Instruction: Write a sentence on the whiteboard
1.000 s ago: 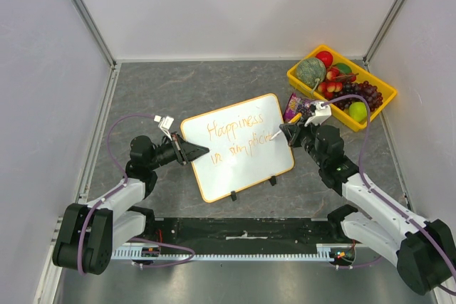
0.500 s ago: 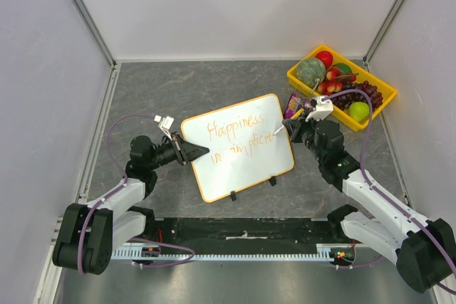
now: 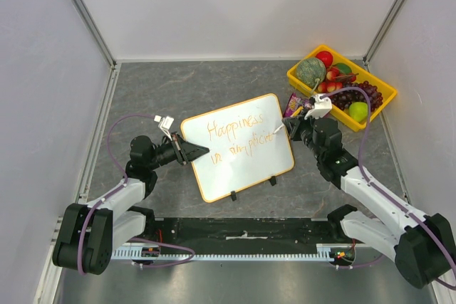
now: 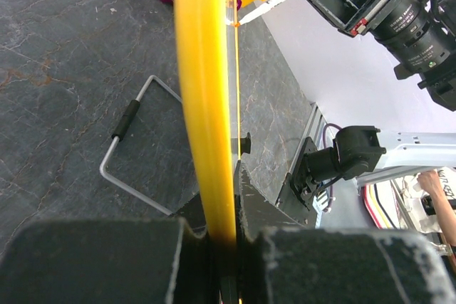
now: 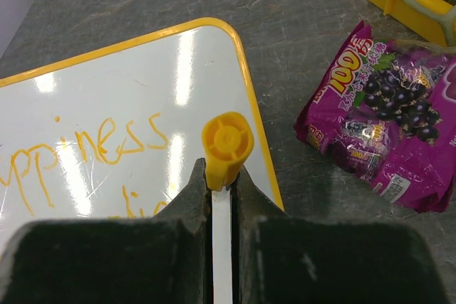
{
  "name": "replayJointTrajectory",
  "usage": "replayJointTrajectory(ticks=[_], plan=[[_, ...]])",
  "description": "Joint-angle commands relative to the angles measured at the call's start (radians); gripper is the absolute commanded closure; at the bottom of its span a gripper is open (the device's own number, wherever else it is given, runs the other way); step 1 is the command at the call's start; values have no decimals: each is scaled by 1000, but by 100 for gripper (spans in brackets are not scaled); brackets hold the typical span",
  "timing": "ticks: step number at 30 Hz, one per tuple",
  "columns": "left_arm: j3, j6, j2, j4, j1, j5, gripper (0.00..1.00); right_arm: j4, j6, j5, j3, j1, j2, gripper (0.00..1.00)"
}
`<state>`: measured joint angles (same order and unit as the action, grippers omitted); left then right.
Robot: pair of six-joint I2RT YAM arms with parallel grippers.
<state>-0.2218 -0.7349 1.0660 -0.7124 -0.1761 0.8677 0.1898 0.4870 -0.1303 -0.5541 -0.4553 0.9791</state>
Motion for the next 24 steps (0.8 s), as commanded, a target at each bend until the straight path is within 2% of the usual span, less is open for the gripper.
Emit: replayJointTrajectory(ticks=[1, 12, 24], plan=[[27, 178, 9, 57, -2, -15, 98, -1, -13, -19, 36, 1, -26, 100], [27, 177, 9, 56, -2, -15, 98, -35, -16, -12, 79, 1, -75, 100], [29, 178, 6, 56, -2, -15, 98, -18, -24, -65, -49, 6, -59, 100]])
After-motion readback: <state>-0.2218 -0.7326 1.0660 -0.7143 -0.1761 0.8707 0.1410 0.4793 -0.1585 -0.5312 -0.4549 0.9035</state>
